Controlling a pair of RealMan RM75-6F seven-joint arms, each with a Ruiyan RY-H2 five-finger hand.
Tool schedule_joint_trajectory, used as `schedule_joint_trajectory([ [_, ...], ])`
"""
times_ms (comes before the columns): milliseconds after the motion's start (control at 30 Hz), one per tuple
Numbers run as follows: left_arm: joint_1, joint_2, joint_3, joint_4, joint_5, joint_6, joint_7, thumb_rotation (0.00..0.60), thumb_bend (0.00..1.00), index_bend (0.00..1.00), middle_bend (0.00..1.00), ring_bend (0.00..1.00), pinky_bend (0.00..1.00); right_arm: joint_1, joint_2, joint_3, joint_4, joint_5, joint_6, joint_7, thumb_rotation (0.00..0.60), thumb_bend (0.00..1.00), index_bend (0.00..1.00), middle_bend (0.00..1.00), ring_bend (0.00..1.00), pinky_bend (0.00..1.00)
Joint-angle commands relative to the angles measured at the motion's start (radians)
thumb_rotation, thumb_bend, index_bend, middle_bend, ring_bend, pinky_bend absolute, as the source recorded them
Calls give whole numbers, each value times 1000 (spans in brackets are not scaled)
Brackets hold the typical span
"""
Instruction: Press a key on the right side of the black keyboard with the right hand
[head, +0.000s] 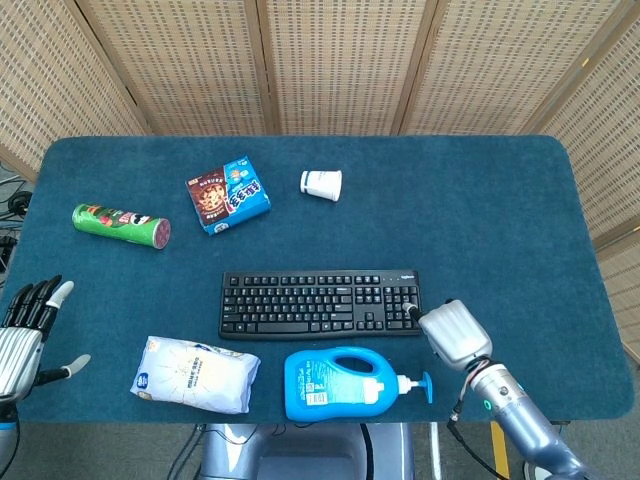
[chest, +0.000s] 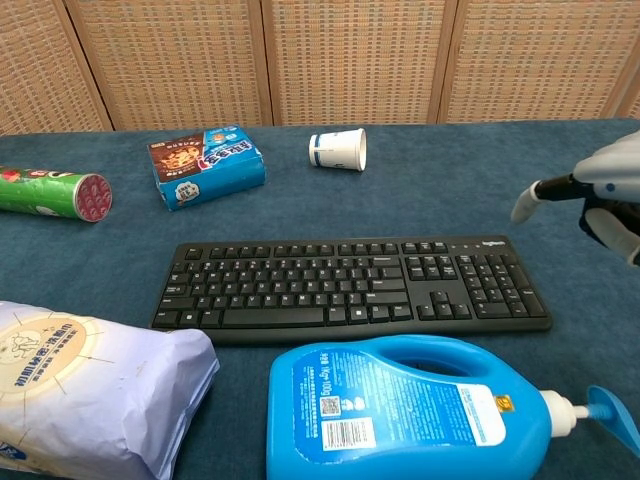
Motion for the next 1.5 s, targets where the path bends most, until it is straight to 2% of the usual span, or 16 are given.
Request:
schedule_joint_trajectory([
  [33, -1, 1, 2, 1, 1, -4, -1, 600, 0, 0, 0, 0, 0, 110, -67, -2, 3, 167, 10, -126, 600, 930, 181, 737, 688, 486],
  [233, -4, -1, 4, 3, 2, -11, -3, 600, 0, 0, 0, 0, 0, 192, -124, -22, 17, 312, 59, -196, 600, 930, 181, 737, 688, 486],
  [433, -8, -4, 5, 7, 3, -17, -1, 600, 0, 0, 0, 0, 0, 238, -169, -53, 33, 379, 91, -215, 600, 930, 181, 737, 688, 486],
  [867, -10, -7, 4, 10, -6, -25, 0, 600, 0, 0, 0, 0, 0, 301, -218, -90, 87, 445, 96, -185, 600, 930, 181, 737, 688, 486],
  [1500, -15, -11, 4, 9, -9, -34, 11, 600, 0, 0, 0, 0, 0, 349, -254, -141, 157, 475, 87, -119, 600, 930, 181, 737, 688, 486],
])
